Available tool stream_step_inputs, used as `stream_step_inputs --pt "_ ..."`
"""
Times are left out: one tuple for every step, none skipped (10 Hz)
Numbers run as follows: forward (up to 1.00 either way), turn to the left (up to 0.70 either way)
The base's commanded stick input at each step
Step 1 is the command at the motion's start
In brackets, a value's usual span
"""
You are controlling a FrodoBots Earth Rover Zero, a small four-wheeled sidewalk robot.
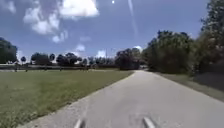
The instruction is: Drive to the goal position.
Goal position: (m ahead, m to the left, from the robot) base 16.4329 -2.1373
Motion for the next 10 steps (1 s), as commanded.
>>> stream_step_inputs --pt "0.5 0.0" --pt "0.5 -0.15" --pt "0.5 -0.5" --pt "0.5 -0.5" --pt "0.5 -0.5" --pt "0.5 -0.5" --pt "0.5 -0.5" --pt "0.5 -0.5" --pt "0.5 -0.5" --pt "0.5 -0.5"
